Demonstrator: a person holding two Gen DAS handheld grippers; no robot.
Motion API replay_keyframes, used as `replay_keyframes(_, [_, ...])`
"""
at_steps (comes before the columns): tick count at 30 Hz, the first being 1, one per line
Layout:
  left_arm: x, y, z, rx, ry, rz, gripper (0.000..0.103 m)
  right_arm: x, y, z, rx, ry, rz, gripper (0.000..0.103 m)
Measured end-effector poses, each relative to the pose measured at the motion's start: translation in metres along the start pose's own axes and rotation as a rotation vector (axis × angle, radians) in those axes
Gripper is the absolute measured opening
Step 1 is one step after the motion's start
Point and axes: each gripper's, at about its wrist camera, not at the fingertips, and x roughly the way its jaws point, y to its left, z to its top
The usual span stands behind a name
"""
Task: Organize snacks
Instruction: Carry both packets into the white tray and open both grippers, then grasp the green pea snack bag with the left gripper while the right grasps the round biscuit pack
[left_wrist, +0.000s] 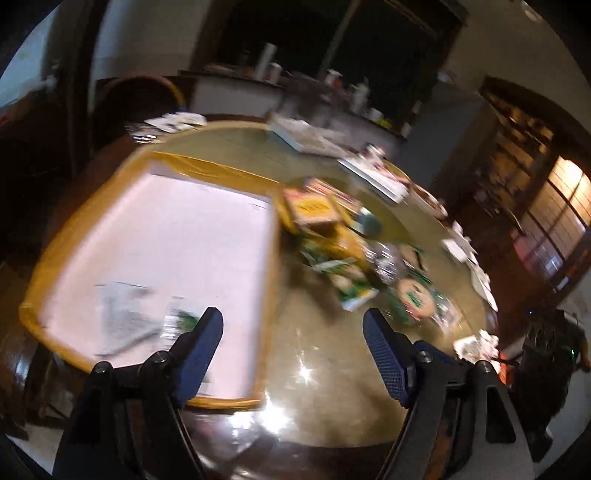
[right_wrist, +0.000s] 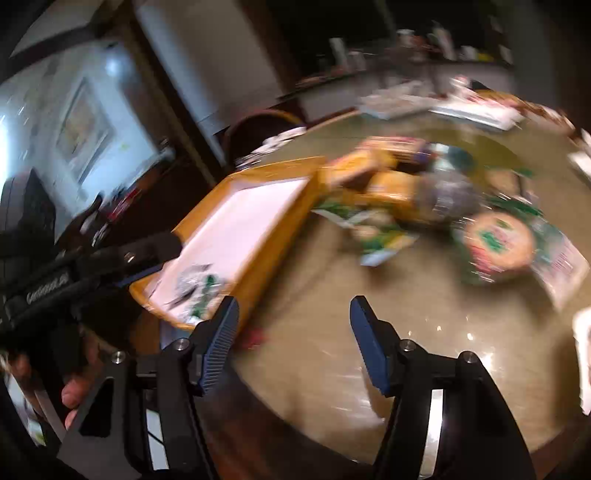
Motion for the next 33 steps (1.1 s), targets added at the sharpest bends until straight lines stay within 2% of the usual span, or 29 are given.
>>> replay_keyframes(6, [0.033, -0.031, -0.001, 0.019, 0.083, -0.017, 0.078, -0.022, -0.056, 0.028, 0.076, -0.046, -0.084, 0.075])
replay_keyframes(7, [0.035, -0.035, -0.002, 0.022, 0.086, -0.014, 0.078, -0.019, -0.064, 0.035, 0.077, -0.037, -0.109, 0.079])
replay_keyframes(12, [0.035, -0.044, -0.006, 0.033, 0.082, 0.016, 0.078, 0.016, -0.105, 0.072, 0.086, 0.066, -0.285, 0.080])
replay_keyframes(14, [0.035, -0.043, -0.007, 0.032, 0.089, 0.026, 0.078, 0.029, -0.113, 0.080, 0.104, 0.091, -0.331, 0.080])
replay_keyframes(16, [0.037, -0.043, -0.007, 0.026, 0.094, 0.034, 0.078, 0.041, -0.115, 0.083, 0.077, 0.113, -0.397, 0.080])
replay_keyframes(19, [0.038, -0.040, -0.008, 0.026, 0.092, 0.043, 0.078, 0.058, -0.119, 0.080, 0.038, 0.164, -0.436, 0.082])
replay_keyframes(24, [0.049, -0.038, -0.007, 0.016, 0.122, 0.039, 0.078, 0.067, -0.102, 0.069, -0.078, 0.184, -0.506, 0.090])
replay_keyframes(26, [0.053, -0.040, -0.005, 0.024, 0.129, 0.036, 0.078, 0.073, -0.102, 0.070, -0.092, 0.191, -0.545, 0.090])
replay_keyframes(28, [0.059, -0.043, -0.003, 0.040, 0.134, 0.045, 0.078, 0.072, -0.104, 0.069, -0.084, 0.177, -0.524, 0.091])
replay_keyframes(33, [0.082, -0.053, 0.005, 0.060, 0.179, 0.043, 0.078, 0.054, -0.085, 0.052, -0.111, 0.165, -0.487, 0.080])
